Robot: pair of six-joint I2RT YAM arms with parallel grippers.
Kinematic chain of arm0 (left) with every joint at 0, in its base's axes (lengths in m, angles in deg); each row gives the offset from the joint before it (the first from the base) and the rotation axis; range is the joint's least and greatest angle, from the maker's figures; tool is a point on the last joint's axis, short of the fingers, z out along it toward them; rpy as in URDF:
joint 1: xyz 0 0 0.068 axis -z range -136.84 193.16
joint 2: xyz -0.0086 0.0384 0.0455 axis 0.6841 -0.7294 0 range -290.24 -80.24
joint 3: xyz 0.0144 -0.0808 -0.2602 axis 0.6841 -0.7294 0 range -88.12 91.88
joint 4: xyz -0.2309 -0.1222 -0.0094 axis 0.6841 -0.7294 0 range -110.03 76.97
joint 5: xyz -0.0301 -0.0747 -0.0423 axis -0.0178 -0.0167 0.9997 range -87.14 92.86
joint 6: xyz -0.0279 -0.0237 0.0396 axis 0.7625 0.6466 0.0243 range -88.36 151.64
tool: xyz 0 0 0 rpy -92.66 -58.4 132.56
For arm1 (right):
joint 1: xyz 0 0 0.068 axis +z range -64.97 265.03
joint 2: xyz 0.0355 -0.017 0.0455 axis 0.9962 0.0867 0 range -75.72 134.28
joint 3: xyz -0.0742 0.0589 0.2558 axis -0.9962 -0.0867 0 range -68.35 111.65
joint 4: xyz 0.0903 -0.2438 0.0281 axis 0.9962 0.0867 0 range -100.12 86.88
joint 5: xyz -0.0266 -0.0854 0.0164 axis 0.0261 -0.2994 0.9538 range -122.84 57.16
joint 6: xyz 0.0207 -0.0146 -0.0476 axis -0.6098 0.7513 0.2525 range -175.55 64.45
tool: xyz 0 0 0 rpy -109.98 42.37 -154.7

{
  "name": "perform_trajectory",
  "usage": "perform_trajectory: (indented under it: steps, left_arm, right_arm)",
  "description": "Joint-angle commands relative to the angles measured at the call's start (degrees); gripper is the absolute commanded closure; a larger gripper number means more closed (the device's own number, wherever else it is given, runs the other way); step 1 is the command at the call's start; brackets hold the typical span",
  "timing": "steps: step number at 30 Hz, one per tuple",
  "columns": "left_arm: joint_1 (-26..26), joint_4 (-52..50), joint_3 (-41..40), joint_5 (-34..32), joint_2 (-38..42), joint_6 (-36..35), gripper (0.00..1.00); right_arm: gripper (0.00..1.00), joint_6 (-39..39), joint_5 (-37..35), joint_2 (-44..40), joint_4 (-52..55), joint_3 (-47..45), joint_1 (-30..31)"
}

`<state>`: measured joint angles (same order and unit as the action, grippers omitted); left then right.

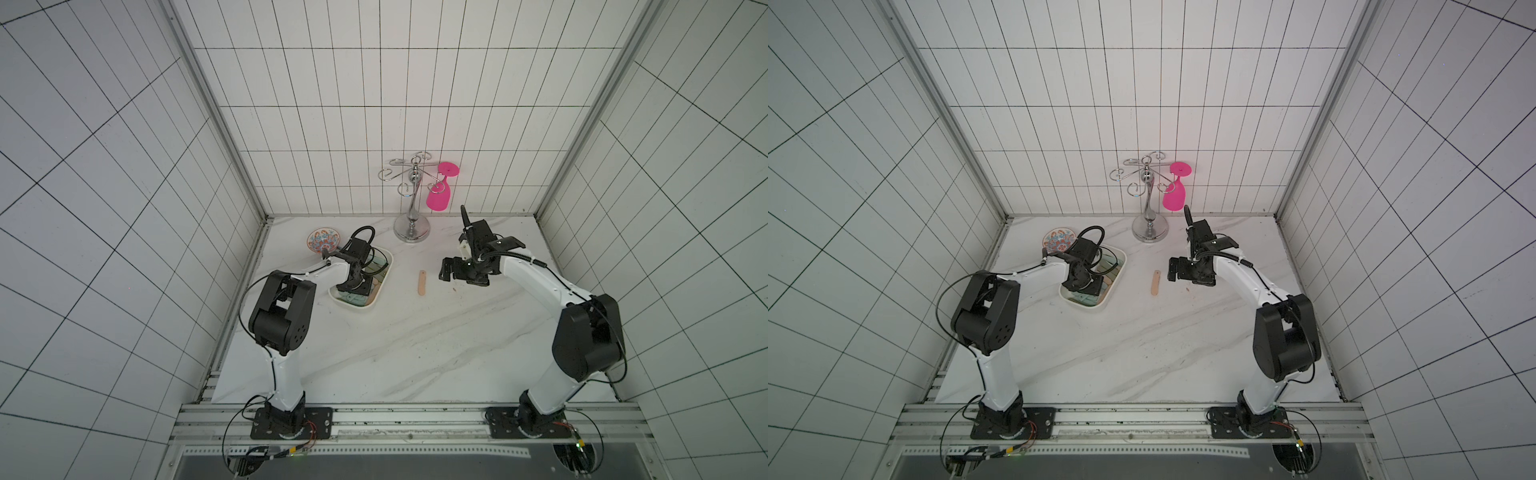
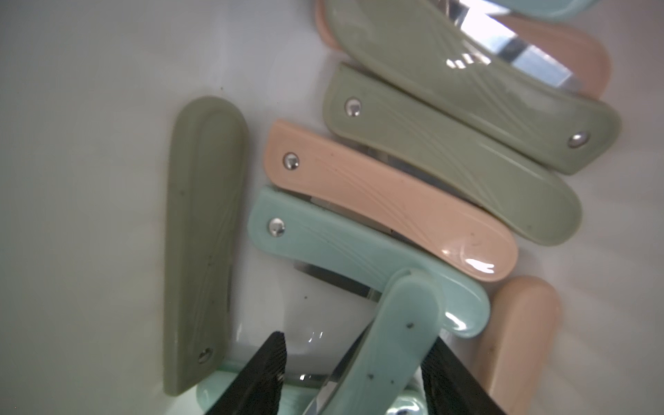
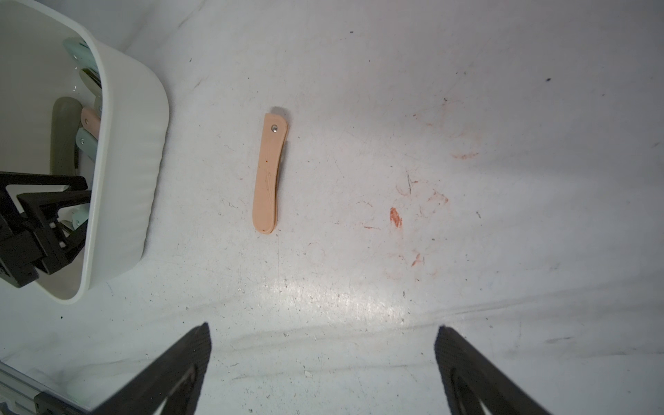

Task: Take the fruit knife out of the storage box
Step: Pick up the fruit knife from the storage box.

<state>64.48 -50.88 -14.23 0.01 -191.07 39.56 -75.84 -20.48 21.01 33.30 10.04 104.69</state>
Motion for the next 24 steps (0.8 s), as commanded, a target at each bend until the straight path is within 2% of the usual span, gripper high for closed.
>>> perform_trajectory:
  steps: [1,6,17,24]
  left_arm:
    - [-1.0,-0.9,2.1,1.5,-2.0,-2.9,0.38]
    - [-1.0,-0.3,0.9,2.4,-2.5,-2.2,0.42]
    - [-1.0,0.0,-1.0,3.3,-1.6,-0.8,0.76]
    - [-1.1,1.0,-0.7,4.9,2.5,1.1,0.81]
  right_arm:
    - [0.01,0.6,0.0,0.7,0.8,2.8,0.6]
    - [0.01,0.4,0.1,1.2,0.8,3.3,0.7]
    - [0.01,0.1,0.2,2.1,0.8,4.5,1.3]
    - [0.02,0.2,-0.1,1.7,0.8,4.8,2.0]
